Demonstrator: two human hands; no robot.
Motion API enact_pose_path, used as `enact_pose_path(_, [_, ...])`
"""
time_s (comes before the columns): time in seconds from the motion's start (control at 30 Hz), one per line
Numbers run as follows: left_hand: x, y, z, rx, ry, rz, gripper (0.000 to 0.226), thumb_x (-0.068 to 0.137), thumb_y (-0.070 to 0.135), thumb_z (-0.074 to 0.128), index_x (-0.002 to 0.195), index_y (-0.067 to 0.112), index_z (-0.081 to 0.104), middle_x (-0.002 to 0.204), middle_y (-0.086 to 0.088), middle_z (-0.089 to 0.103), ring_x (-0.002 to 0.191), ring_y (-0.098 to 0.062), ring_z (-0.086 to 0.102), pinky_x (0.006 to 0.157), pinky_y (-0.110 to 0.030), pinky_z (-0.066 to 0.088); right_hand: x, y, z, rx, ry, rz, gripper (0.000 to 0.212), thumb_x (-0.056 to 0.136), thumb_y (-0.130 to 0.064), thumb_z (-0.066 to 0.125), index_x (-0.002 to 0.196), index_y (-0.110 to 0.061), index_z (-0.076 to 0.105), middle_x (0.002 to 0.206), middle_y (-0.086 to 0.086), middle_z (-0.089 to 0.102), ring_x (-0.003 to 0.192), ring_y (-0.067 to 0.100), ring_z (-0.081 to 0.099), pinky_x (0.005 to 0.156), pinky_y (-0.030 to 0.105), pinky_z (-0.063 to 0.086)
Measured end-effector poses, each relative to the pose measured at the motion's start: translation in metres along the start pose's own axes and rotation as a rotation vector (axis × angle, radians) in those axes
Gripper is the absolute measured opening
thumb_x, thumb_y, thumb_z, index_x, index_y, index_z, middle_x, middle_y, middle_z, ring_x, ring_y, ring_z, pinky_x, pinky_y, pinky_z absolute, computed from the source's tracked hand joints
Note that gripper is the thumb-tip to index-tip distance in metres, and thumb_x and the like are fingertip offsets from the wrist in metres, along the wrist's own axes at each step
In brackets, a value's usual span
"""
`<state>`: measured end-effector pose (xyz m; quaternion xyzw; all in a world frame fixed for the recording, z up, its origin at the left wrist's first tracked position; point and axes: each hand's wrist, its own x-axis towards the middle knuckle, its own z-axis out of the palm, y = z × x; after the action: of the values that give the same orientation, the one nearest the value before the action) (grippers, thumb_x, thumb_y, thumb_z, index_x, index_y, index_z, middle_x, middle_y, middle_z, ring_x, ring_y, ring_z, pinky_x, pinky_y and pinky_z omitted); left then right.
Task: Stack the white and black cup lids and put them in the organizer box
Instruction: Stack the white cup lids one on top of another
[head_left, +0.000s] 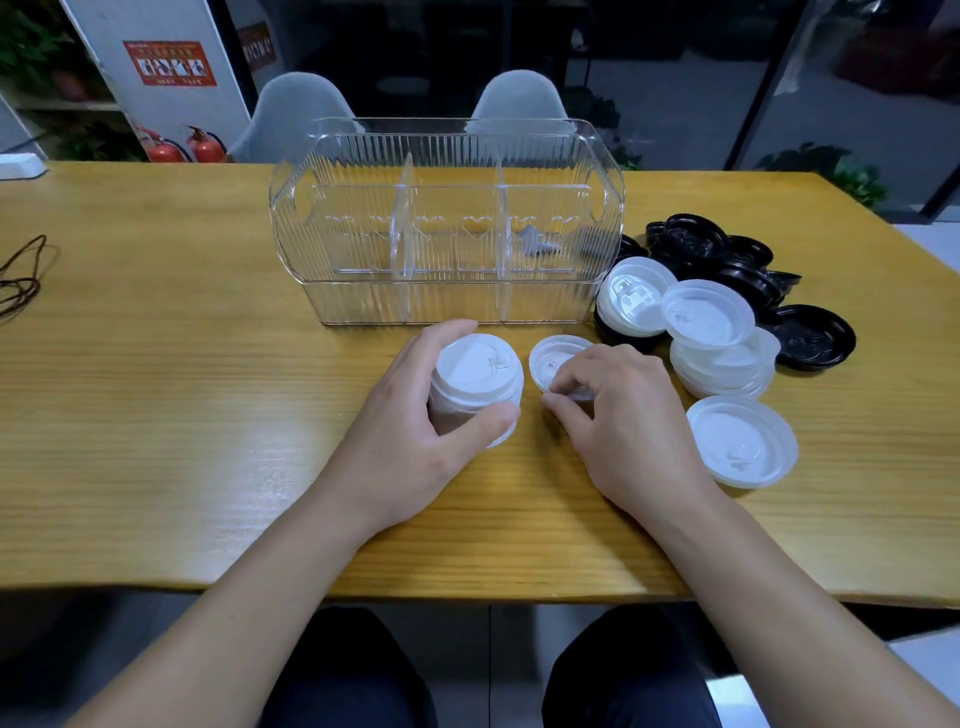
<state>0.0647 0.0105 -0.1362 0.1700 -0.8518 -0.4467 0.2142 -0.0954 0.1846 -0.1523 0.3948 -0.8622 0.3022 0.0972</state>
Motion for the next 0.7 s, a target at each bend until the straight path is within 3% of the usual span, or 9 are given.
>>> enact_pose_path(0.2, [0.000,0.000,-0.001,0.002,-0.006,-0.001,0.068,0.098,0.049,0.087,0.156,0.044,0.053,0.146,0.020,0.066,0.138,-0.004,0.062,0.115,-0.035,0.053,-0.001,-0.005,-0.003,0.046,0.034,0.003,0.011,0.099,-0.022,0.081,0.091,-0.022,0.074,0.095,-0.009,0.071,0.093,0.020,0.064,0.088,0.043,0.050])
enact_pose_path(0.33, [0.000,-0.003,-0.001,-0.005,-0.022,0.005,0.067,0.098,0.048,0.088,0.155,0.045,0.053,0.145,0.017,0.067,0.135,-0.010,0.065,0.114,-0.043,0.055,-0.001,-0.005,-0.006,0.217,0.119,0.043,0.008,0.103,-0.022,0.079,0.097,-0.018,0.076,0.097,-0.009,0.073,0.091,0.009,0.064,0.082,0.025,0.050])
enact_pose_path(0.47, [0.000,-0.003,0.000,0.000,-0.018,0.018,0.066,0.098,0.048,0.088,0.154,0.044,0.054,0.145,0.017,0.067,0.135,-0.011,0.066,0.113,-0.045,0.056,0.000,-0.009,-0.010,0.381,0.157,0.100,0.005,0.102,-0.022,0.081,0.099,-0.020,0.078,0.097,-0.011,0.076,0.095,0.010,0.068,0.081,0.016,0.048])
enact_pose_path(0.57, [-0.001,-0.002,0.000,0.005,-0.019,0.037,0.067,0.098,0.044,0.089,0.155,0.042,0.056,0.148,0.018,0.065,0.138,-0.011,0.063,0.115,-0.046,0.055,0.001,-0.009,-0.013,0.498,0.164,0.129,0.005,0.102,-0.025,0.082,0.097,-0.023,0.080,0.094,-0.011,0.078,0.095,0.010,0.068,0.087,0.027,0.051])
enact_pose_path(0.7, [-0.004,0.003,-0.001,-0.016,-0.050,0.077,0.083,0.096,0.036,0.088,0.166,0.045,0.046,0.161,0.023,0.052,0.149,-0.009,0.056,0.123,-0.039,0.049,0.004,-0.009,-0.022,0.824,0.168,0.204,0.012,0.106,-0.021,0.078,0.095,-0.016,0.080,0.083,0.005,0.075,0.079,0.013,0.063,0.080,0.034,0.053])
